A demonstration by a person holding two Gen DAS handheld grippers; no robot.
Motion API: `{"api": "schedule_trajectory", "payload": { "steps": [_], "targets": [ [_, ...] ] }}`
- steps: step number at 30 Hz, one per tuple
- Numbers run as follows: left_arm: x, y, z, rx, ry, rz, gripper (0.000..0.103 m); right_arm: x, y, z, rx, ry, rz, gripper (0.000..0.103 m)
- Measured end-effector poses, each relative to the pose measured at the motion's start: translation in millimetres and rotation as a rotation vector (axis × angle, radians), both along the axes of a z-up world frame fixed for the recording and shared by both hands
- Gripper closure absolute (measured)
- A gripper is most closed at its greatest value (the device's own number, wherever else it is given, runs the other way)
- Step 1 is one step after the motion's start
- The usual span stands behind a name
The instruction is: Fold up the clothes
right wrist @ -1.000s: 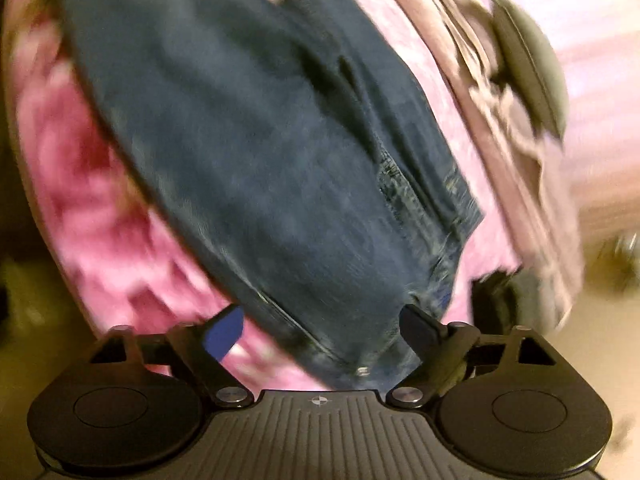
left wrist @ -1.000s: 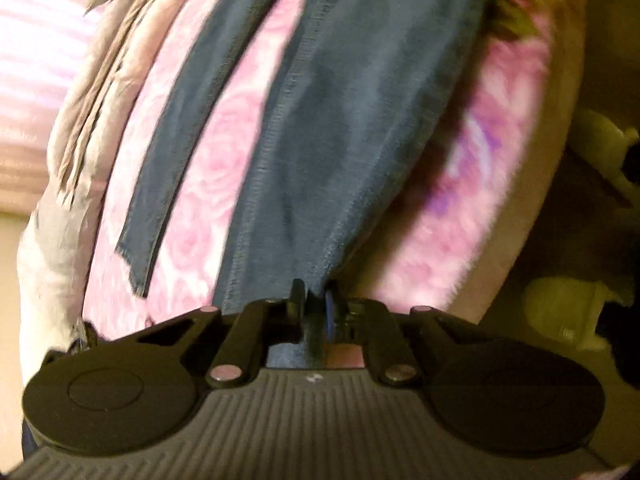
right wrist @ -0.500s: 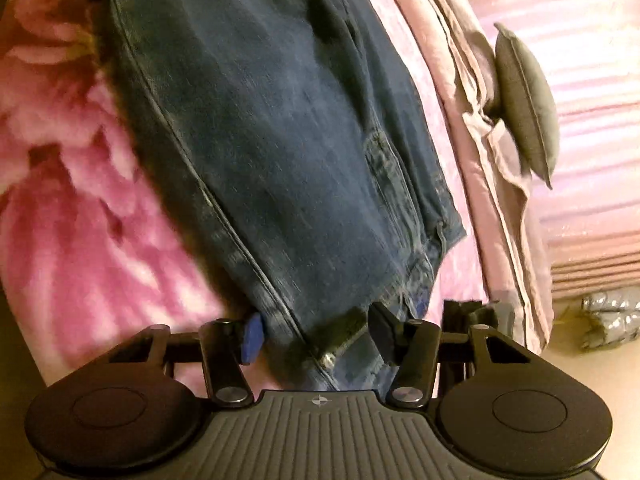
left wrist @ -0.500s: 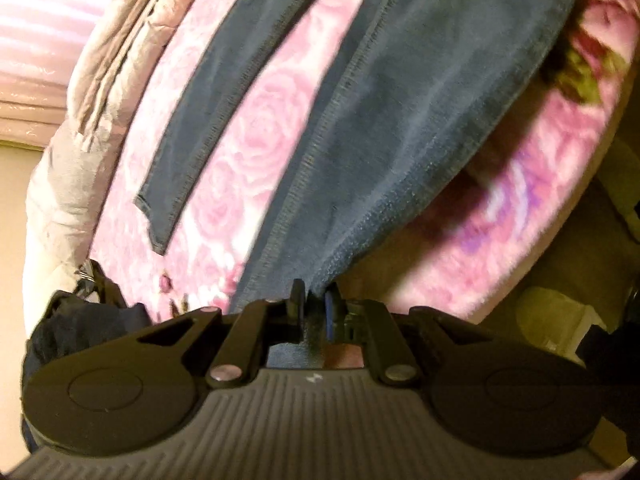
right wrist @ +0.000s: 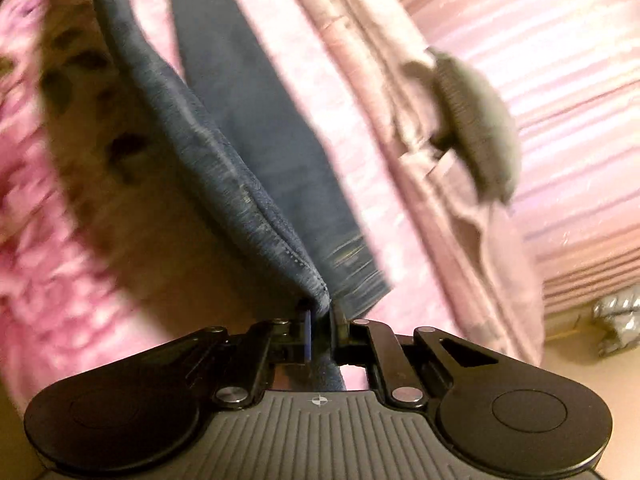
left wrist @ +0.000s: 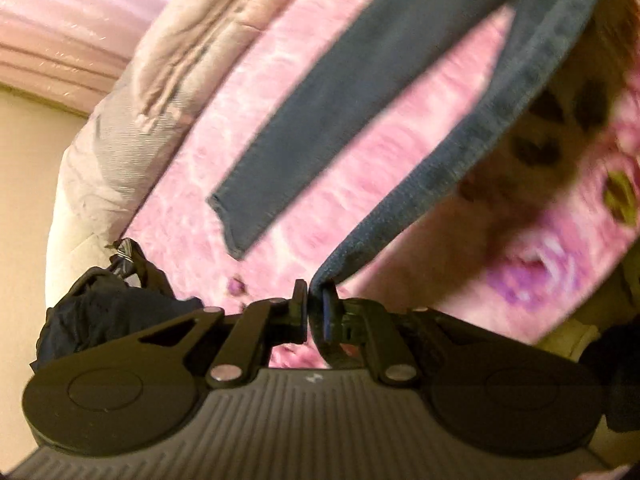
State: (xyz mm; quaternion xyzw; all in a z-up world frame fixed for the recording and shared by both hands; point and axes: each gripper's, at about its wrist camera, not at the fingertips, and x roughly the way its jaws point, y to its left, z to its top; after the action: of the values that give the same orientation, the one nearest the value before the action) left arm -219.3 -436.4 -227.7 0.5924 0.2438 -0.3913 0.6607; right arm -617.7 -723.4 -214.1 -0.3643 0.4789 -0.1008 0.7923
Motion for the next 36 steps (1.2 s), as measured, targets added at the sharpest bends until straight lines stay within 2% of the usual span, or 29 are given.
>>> {"api": "schedule_trajectory", "payload": {
  "steps": [3, 6, 9, 11, 13, 14, 15, 16, 17, 18, 21, 25, 29, 35, 36],
  "targets": [
    [41, -26, 20, -0.015, 0.048, 0.008, 0.096, 46, -32, 16, -0.01, 0.015, 0.033, 0.097],
    [92, -61, 21, 0.016, 0.134, 0.008, 0.096, 104, -64, 17, -0.012, 0.037, 0.035, 0.099],
    [144, -95, 1, 0.009, 0.17, -0.006, 0.096, 168, -90, -3, -0.013, 0.082, 0.017, 0.099],
    [174, -121, -22, -0.004, 0.176, -0.021, 0.095, 206, -108, -24, 0.001, 0.097, -0.012, 0.098],
    [199, -149, -49, -0.02, 0.18, -0.015, 0.091, 238, -127, -48, 0.029, 0.113, -0.068, 0.097],
    [210, -161, -63, -0.018, 0.183, -0.005, 0.084, 251, -133, -62, 0.031, 0.132, -0.103, 0.093],
    [222, -173, -77, -0.015, 0.185, 0.004, 0.078, 263, -137, -74, 0.012, 0.151, -0.141, 0.07],
    [229, -181, -88, -0.014, 0.178, 0.0, 0.074, 268, -136, -79, -0.003, 0.143, -0.178, 0.042],
    [234, -185, -96, -0.016, 0.169, -0.008, 0.071, 273, -135, -83, -0.01, 0.128, -0.213, 0.031],
    [237, -186, -100, -0.021, 0.165, -0.013, 0.07, 276, -132, -80, 0.008, 0.097, -0.239, 0.026],
    [247, -178, -108, -0.05, 0.195, 0.008, 0.062, 284, -118, -79, 0.07, 0.111, -0.28, 0.026],
    [244, -150, -112, -0.02, 0.212, 0.056, 0.061, 288, -89, -82, 0.171, 0.122, -0.308, 0.026],
    [235, -115, -110, 0.041, 0.19, 0.08, 0.059, 290, -47, -82, 0.264, 0.081, -0.284, 0.026],
    [223, -73, -97, 0.096, 0.137, 0.097, 0.045, 307, -7, -87, 0.412, 0.035, -0.234, 0.026],
    [223, -70, -95, 0.092, 0.127, 0.091, 0.04, 311, 0, -88, 0.421, 0.034, -0.215, 0.026]
  ]
}}
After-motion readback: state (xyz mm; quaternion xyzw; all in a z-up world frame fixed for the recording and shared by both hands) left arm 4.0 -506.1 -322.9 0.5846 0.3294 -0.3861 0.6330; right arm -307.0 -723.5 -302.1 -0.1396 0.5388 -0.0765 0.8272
